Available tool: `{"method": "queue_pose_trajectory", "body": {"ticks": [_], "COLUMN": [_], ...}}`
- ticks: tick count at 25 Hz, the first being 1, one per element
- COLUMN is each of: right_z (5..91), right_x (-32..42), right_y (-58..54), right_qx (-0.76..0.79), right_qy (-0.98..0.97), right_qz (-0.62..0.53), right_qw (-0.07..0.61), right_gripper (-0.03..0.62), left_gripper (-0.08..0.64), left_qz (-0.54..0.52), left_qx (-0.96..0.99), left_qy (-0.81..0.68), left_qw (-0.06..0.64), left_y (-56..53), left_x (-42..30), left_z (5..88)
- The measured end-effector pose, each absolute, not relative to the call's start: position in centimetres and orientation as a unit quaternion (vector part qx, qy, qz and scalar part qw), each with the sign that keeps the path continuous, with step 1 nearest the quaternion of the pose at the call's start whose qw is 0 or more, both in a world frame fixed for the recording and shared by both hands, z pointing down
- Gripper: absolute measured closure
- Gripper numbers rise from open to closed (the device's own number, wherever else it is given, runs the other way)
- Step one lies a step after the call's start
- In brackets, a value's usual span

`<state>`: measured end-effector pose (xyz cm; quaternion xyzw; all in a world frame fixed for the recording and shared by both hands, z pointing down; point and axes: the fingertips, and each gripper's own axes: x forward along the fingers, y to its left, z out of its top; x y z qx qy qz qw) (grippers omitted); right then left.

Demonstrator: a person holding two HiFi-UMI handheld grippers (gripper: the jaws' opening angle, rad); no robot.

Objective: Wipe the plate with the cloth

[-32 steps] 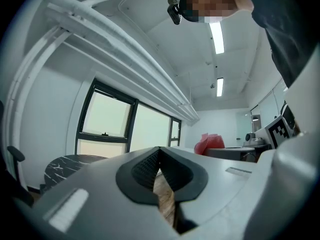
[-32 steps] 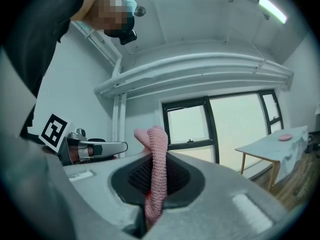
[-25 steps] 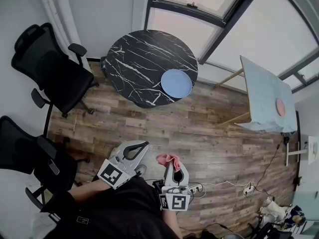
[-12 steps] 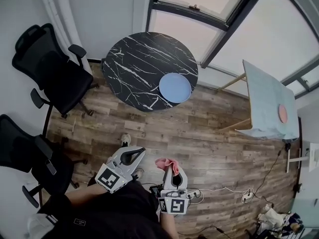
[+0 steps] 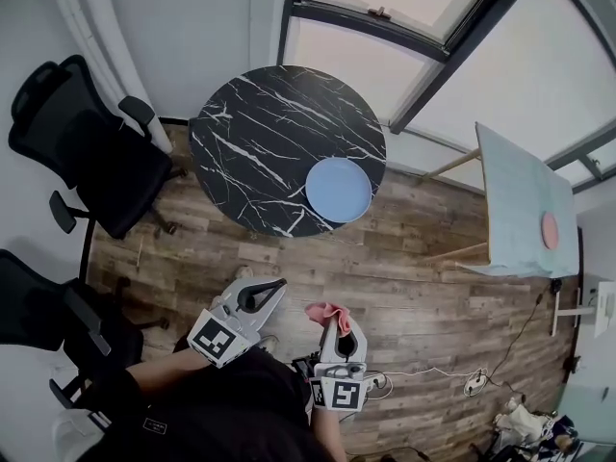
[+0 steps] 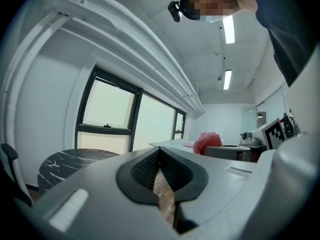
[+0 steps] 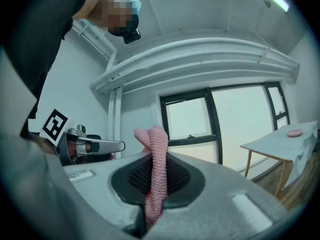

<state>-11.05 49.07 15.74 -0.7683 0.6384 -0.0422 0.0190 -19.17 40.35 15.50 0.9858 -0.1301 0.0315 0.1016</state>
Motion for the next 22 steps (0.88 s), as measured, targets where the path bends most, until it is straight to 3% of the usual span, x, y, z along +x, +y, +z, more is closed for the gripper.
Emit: {"method": "queue_pose_trajectory", "body": {"ticks": [12,22], "right_z": [15.4,15.4], "right_x": [-7.6,-2.3], "right_y": [35.1,29.4], "right_qx": [-0.787,-0.784], "right_qy": [0.616,0.619], "right_qz": [-0.039,-0.037], "right_qw": [0.000,-0.013], "right_gripper": [0.580,0.580], "left_gripper": [0.561,0.561], "left_qz": [0.021,0.036], "left_qx": [0.987,0.984], "left_qy": [-0.106,-0.111], "left_qw": [0.118,0.136], "left_y": [25.1,19.9], "left_x": [-16.0,-12.8], "left_z": [15.6,16.5]}}
